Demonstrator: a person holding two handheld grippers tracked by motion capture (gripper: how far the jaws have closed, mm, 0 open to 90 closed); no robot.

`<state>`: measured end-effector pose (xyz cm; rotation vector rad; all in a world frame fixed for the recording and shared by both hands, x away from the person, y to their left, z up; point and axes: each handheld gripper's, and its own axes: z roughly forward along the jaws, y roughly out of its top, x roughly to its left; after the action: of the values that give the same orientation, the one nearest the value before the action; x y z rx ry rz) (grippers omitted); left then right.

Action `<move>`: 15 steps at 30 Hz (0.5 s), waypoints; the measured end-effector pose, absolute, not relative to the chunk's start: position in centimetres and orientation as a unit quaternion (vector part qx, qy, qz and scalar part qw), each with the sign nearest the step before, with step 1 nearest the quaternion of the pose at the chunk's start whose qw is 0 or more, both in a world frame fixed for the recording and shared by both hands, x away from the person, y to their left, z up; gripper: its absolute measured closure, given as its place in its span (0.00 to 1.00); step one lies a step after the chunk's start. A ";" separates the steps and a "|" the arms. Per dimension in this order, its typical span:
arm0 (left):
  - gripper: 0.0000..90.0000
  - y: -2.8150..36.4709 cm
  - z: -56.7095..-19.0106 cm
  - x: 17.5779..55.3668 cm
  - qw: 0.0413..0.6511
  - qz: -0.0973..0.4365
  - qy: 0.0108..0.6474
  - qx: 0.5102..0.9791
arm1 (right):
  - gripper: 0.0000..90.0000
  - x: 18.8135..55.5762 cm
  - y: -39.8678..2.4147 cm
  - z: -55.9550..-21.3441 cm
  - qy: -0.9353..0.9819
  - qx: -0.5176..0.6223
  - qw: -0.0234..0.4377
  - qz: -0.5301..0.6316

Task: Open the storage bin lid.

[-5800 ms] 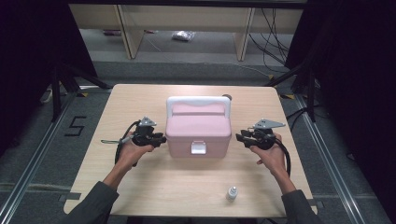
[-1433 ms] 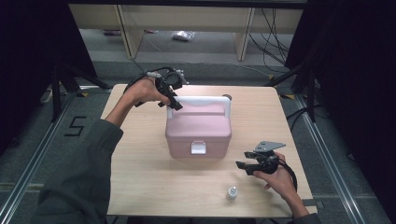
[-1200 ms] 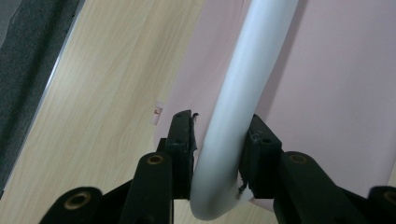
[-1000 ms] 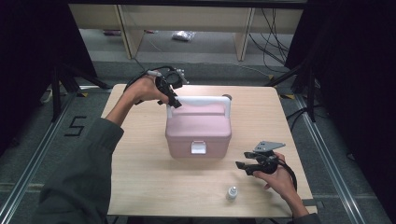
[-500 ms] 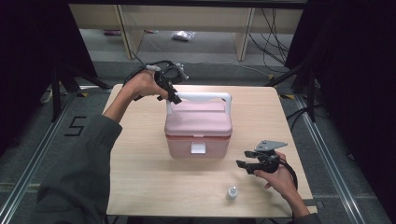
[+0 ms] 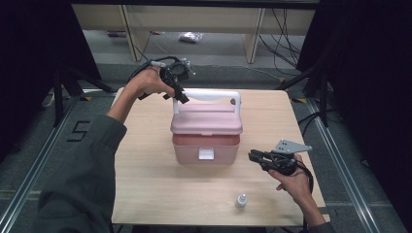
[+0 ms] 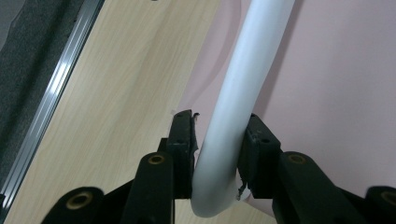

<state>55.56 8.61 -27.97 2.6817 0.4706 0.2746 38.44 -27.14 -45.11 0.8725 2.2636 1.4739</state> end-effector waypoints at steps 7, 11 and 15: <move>0.75 8.7 -27.8 55.8 0.202 0.096 0.173 0.959 | 1.00 39.4 -25.7 -43.2 0.778 0.273 0.156 0.544; 0.75 8.7 -27.8 55.8 0.202 0.096 0.172 0.959 | 1.00 40.6 -24.6 -43.0 0.782 0.269 0.144 0.544; 0.75 8.8 -28.0 55.7 0.208 0.097 0.180 0.956 | 1.00 41.6 -24.1 -42.8 0.779 0.270 0.147 0.547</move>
<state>55.72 8.85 -27.96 2.6612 0.5020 0.2710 41.59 -24.14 -42.83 0.7773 2.2417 1.5728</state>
